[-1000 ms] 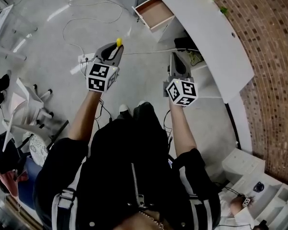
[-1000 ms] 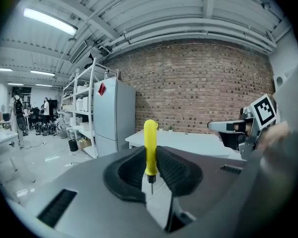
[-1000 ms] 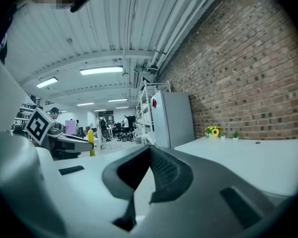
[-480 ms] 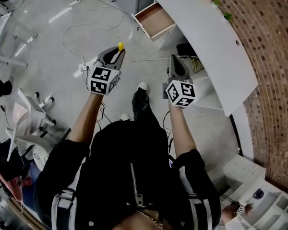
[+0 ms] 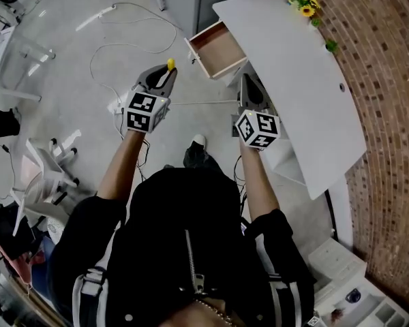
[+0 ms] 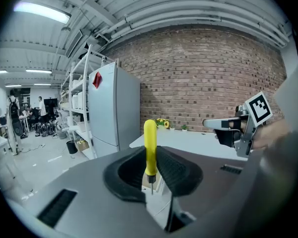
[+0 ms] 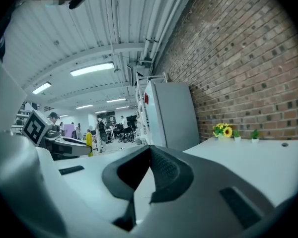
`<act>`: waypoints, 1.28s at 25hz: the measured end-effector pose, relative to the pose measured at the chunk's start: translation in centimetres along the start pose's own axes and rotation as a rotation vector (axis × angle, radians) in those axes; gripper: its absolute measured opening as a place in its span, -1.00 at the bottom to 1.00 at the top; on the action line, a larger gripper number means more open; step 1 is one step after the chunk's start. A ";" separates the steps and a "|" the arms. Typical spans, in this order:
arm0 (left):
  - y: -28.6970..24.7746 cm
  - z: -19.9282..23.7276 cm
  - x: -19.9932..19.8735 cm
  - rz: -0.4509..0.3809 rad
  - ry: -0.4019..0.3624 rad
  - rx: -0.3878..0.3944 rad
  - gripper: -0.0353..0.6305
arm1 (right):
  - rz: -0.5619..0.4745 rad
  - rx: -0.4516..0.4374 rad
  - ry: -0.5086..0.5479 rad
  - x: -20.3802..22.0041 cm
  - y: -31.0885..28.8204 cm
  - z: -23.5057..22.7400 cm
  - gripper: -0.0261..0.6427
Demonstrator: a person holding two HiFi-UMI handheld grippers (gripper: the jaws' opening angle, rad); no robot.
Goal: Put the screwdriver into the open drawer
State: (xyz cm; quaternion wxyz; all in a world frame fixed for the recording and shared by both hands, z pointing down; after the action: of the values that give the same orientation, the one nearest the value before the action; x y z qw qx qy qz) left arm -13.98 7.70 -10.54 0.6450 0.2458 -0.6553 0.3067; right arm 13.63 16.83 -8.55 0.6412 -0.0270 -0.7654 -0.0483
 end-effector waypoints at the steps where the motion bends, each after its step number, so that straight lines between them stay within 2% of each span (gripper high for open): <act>1: -1.0 0.2 -0.1 -0.001 0.000 -0.002 -0.65 | -0.001 -0.006 -0.001 -0.2 -0.9 -0.8 -0.90; 7: -6.1 0.9 -0.5 0.001 -0.001 -0.009 -0.65 | 0.013 -0.021 -0.016 -0.4 -5.4 -4.7 -0.90; 13: -9.7 1.9 -0.7 0.012 -0.002 0.012 -0.65 | 0.024 -0.017 -0.023 -0.3 -7.8 -6.1 -0.90; 21: -15.6 3.1 -0.4 0.014 -0.004 0.079 -0.65 | 0.046 0.057 -0.037 0.8 -9.2 -8.5 -0.90; 32: -23.6 6.2 0.7 0.044 0.025 0.177 -0.65 | 0.073 0.146 -0.032 1.5 -14.2 -10.7 -0.90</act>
State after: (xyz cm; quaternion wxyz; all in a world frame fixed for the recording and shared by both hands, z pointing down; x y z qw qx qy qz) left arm -1.37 -13.07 -7.68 0.6221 0.2835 -0.6227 0.3806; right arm 22.37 1.54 -5.83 0.6305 -0.0088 -0.7756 0.0312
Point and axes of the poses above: the fingertips, and each gripper's own axes: y backward along the fingers, z to its left, x out of its underside, the point moved 10 cm from there along y, backward along the fingers, and after that the axes turned 11 degrees about -z, right-handed, at the moved point
